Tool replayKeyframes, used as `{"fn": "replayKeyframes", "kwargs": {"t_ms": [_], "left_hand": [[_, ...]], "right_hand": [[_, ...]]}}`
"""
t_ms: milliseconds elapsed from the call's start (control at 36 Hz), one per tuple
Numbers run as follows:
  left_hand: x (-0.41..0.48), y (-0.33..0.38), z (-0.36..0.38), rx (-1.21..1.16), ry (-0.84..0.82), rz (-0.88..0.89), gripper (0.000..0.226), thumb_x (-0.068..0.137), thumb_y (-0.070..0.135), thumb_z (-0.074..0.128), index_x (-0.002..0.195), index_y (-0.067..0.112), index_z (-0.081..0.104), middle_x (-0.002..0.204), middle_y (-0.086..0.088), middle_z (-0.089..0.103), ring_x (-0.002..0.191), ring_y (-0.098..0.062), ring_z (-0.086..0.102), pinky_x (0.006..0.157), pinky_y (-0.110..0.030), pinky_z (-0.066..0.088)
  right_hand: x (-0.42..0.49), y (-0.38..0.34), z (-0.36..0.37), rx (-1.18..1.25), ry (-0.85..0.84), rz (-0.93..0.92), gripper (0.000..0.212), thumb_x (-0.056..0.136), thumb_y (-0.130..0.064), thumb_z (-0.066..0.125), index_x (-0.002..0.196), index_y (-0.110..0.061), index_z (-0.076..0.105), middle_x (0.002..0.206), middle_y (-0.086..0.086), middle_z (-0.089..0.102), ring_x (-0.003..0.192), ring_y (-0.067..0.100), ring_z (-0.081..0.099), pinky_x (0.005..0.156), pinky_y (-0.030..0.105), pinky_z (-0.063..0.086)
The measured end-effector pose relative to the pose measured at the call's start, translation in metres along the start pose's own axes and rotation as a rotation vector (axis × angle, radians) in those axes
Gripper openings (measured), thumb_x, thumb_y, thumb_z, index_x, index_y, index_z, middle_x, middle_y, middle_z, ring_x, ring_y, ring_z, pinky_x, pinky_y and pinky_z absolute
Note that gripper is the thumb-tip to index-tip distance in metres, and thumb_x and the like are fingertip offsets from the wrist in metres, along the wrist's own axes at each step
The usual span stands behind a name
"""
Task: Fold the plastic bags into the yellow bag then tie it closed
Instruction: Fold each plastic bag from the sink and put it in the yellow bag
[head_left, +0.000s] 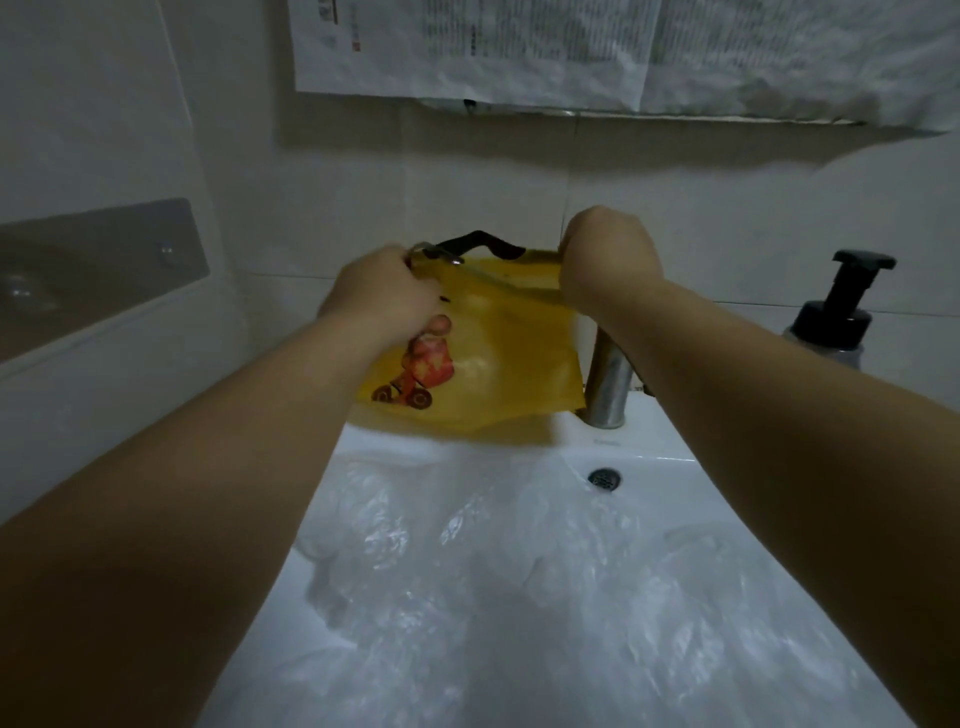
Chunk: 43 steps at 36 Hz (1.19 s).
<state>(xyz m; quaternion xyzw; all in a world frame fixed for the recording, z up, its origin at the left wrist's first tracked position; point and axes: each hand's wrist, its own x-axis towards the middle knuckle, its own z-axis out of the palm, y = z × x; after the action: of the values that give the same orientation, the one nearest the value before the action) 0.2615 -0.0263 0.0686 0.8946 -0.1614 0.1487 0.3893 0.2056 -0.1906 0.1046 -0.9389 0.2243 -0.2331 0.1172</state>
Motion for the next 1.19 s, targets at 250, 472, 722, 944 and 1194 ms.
{"fn": "replayKeyframes", "kwargs": {"t_ms": [250,472,722,944,1194], "left_hand": [[-0.014,0.003,0.011,-0.092,-0.104,-0.152,0.056,0.085,0.031,0.066,0.135,0.016,0.045,0.120,-0.005,0.052,0.096,-0.024,0.057,0.073,-0.032,0.048],[-0.048,-0.007,0.024,-0.086,-0.303,-0.138,0.104,0.080,0.027,0.074,0.154,0.028,0.001,0.155,-0.012,0.017,0.125,-0.035,0.045,0.088,-0.038,0.051],[-0.069,-0.009,0.019,-0.209,-0.133,-0.139,0.122,0.082,0.020,0.076,0.149,0.026,-0.026,0.161,-0.009,-0.014,0.146,-0.029,0.016,0.102,-0.034,0.042],[-0.069,-0.016,0.030,-0.044,-0.232,-0.227,0.133,0.079,0.007,0.078,0.141,0.021,-0.039,0.155,-0.014,-0.032,0.149,-0.029,0.001,0.105,-0.031,0.031],[-0.056,-0.028,0.036,-0.062,-0.242,-0.182,0.133,0.076,0.011,0.080,0.145,0.036,-0.031,0.156,-0.014,-0.028,0.146,-0.035,0.013,0.106,-0.038,0.039]], "right_hand": [[-0.026,0.002,0.000,0.123,-0.114,-0.171,0.051,0.094,-0.015,0.050,0.142,-0.014,0.035,0.134,0.013,0.046,0.105,0.027,0.054,0.066,0.029,0.039],[-0.077,0.019,0.003,0.194,-0.039,-0.437,0.064,0.088,-0.053,0.057,0.139,-0.018,0.043,0.132,0.006,0.050,0.116,0.023,0.050,0.085,0.028,0.041],[-0.078,0.007,0.022,-0.354,-0.132,-0.450,0.022,0.096,-0.010,0.039,0.112,-0.012,0.055,0.097,0.008,0.053,0.093,0.027,0.049,0.074,0.035,0.039],[-0.039,-0.005,0.000,0.247,-0.076,-0.237,0.025,0.098,-0.010,0.033,0.116,-0.006,0.050,0.097,0.008,0.051,0.085,0.024,0.046,0.068,0.032,0.038],[-0.021,0.006,0.005,0.024,-0.137,-0.299,0.045,0.095,-0.050,0.048,0.076,-0.010,0.053,0.063,0.004,0.042,0.056,0.016,0.040,0.048,0.028,0.028]]}}
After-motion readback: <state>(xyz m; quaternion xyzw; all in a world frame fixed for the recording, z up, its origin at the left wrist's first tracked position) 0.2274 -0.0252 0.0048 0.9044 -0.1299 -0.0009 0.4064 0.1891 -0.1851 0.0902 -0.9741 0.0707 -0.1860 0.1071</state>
